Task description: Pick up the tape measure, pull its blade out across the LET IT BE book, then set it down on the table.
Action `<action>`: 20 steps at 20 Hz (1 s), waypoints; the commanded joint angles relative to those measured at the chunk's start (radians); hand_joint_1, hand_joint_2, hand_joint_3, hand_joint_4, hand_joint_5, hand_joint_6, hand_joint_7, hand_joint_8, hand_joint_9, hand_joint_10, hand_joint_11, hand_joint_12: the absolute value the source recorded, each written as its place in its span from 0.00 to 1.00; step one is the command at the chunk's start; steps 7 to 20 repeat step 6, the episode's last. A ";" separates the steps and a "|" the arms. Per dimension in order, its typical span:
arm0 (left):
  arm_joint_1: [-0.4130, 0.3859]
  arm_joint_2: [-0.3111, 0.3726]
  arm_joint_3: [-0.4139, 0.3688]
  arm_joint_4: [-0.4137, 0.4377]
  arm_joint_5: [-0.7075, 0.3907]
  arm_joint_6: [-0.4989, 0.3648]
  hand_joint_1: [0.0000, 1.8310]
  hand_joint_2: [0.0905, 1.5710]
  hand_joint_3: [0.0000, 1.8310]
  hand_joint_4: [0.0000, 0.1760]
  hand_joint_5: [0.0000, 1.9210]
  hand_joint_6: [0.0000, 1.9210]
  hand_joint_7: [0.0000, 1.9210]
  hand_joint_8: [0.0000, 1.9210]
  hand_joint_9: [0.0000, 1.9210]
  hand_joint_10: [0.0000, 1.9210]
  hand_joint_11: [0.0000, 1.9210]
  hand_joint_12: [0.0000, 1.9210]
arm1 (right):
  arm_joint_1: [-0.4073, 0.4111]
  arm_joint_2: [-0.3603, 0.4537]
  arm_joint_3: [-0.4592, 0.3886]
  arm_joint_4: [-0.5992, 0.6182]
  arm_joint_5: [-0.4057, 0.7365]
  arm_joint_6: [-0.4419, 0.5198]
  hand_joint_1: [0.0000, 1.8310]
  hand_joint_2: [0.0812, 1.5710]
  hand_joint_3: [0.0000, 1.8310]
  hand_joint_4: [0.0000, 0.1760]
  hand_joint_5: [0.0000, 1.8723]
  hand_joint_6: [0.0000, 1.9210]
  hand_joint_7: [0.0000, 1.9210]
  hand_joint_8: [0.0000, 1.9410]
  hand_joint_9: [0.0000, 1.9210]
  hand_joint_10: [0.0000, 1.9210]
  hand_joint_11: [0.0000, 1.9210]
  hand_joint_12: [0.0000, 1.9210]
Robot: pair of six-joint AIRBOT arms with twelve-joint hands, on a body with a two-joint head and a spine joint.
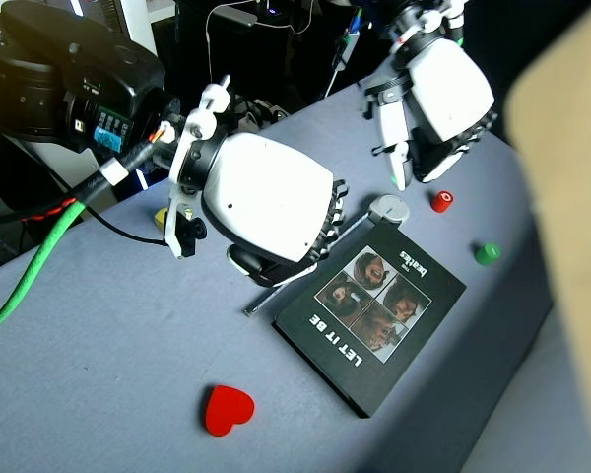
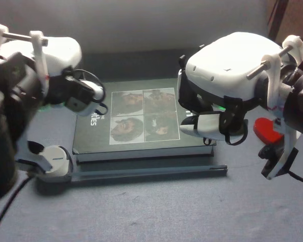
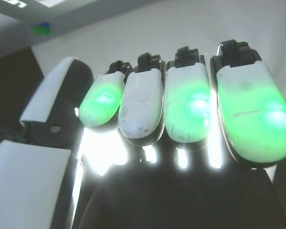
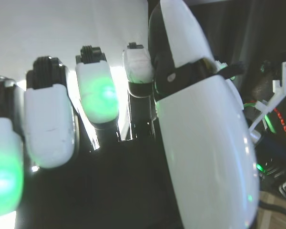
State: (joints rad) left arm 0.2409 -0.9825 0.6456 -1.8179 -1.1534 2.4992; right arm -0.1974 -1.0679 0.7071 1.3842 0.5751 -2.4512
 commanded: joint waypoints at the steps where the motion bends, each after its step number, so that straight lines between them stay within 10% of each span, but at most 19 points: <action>1: -0.003 -0.006 -0.004 0.082 -0.049 -0.027 0.35 0.87 0.00 0.00 0.68 1.00 0.75 1.00 0.78 1.00 0.81 1.00 | 0.007 0.001 -0.006 -0.048 0.026 -0.003 0.48 0.81 0.00 1.00 0.63 1.00 0.75 1.00 0.86 1.00 0.95 1.00; 3: 0.002 -0.025 -0.016 0.083 -0.069 -0.057 0.37 0.85 0.00 0.00 0.68 1.00 0.75 1.00 0.78 1.00 0.82 1.00 | 0.009 0.001 -0.006 -0.048 0.031 -0.003 0.48 0.81 0.00 1.00 0.63 1.00 0.75 1.00 0.86 1.00 0.95 1.00; 4: 0.003 -0.033 -0.024 0.079 -0.077 -0.057 0.38 0.84 0.00 0.59 0.69 1.00 0.76 1.00 0.78 1.00 0.83 1.00 | 0.009 0.001 -0.006 -0.048 0.031 -0.003 0.49 0.82 0.00 1.00 0.63 1.00 0.75 1.00 0.86 1.00 0.94 1.00; 5: 0.003 -0.034 -0.028 0.082 -0.076 -0.056 0.38 0.85 0.00 0.92 0.70 1.00 0.77 1.00 0.79 1.00 0.83 1.00 | 0.009 0.001 -0.006 -0.048 0.032 -0.003 0.49 0.82 0.00 1.00 0.63 1.00 0.75 1.00 0.86 1.00 0.95 1.00; 6: 0.004 -0.034 -0.031 0.082 -0.076 -0.053 0.37 0.86 0.00 0.98 0.71 1.00 0.78 1.00 0.79 1.00 0.83 1.00 | 0.009 0.001 -0.006 -0.048 0.032 -0.003 0.50 0.82 0.00 1.00 0.63 1.00 0.75 1.00 0.86 1.00 0.95 1.00; 20: 0.004 -0.034 -0.031 0.082 -0.076 -0.053 0.37 0.86 0.00 0.98 0.71 1.00 0.78 1.00 0.79 1.00 0.83 1.00 | 0.009 0.001 -0.006 -0.048 0.032 -0.003 0.50 0.82 0.00 1.00 0.63 1.00 0.75 1.00 0.86 1.00 0.95 1.00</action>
